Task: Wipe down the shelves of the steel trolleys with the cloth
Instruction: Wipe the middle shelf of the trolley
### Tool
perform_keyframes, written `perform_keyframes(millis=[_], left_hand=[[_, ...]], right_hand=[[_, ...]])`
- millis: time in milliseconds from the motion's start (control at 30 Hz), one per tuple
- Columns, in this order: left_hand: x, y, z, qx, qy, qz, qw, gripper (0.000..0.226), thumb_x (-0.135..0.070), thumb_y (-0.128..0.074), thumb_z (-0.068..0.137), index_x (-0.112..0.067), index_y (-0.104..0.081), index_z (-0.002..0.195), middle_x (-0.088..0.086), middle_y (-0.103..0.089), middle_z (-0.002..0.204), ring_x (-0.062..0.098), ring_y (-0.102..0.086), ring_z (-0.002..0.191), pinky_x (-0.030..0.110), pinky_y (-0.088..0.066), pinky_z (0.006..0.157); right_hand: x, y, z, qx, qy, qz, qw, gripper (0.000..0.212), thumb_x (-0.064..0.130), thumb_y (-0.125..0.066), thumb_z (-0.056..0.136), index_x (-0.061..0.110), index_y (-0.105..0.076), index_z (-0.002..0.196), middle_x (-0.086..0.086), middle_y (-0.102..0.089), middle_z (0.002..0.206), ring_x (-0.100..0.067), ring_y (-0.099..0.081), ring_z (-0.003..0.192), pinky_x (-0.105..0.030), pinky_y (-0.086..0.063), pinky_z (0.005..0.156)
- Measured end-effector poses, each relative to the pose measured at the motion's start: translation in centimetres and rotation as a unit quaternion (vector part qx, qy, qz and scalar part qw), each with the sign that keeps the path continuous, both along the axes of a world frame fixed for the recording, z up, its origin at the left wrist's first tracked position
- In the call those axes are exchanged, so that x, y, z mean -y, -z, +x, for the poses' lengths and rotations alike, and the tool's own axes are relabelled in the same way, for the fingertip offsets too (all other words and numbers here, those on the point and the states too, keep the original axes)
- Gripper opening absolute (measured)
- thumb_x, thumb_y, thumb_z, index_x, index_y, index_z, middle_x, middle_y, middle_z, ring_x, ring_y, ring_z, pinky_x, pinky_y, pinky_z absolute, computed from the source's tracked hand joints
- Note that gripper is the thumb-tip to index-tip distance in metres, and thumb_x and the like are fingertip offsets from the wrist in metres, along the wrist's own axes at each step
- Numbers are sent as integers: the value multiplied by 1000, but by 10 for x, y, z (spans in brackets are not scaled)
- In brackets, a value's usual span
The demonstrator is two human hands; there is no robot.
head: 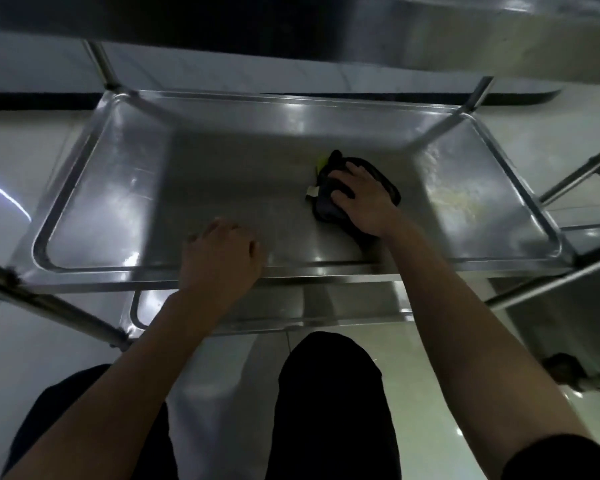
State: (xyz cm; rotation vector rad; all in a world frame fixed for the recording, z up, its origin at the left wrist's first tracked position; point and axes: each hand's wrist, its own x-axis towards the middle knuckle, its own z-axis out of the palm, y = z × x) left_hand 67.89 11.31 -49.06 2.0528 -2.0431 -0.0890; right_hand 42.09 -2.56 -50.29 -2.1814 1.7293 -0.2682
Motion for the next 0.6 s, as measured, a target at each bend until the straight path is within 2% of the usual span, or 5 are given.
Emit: perform_keyframes(millis=[133,233,333,600], left_hand=[[2,-7,-7,-21,-13,1,1000,26,-35,-54,93,-20,-75,91,-1,-68,96,24,-63,92,38,-48,82],[2,-4,-10,-26,-4,-2,1000,23,-33,-54,94,-21,-75,92,-3,-68,101,22,-61,103,41,-46,88],[4,0,-6,-25,-9,-27,999,20,-31,-59,91,-21,-76,90,-1,-69,101,24,-61,104,41,-46,87],[16,-11,39,-39,16,14,999,26,-48,-55,93,-30,-73,99,-5,-68,108,26,-63,104,42,-46,89]], right_hand=[[-1,0,-26,-25,38,32,998,52,50,-34,102,39,-25,152,5,-1,166,-20,3,153,-49,-3,121],[2,-1,-22,-30,39,48,998,51,50,-33,101,41,-23,151,6,5,166,-20,8,152,-51,2,119],[2,1,-13,-26,43,38,998,51,49,-32,100,40,-24,149,5,4,166,-22,8,152,-53,2,119],[7,3,11,-29,28,14,999,48,47,-31,101,39,-27,148,4,-1,166,-24,4,152,-56,1,118]])
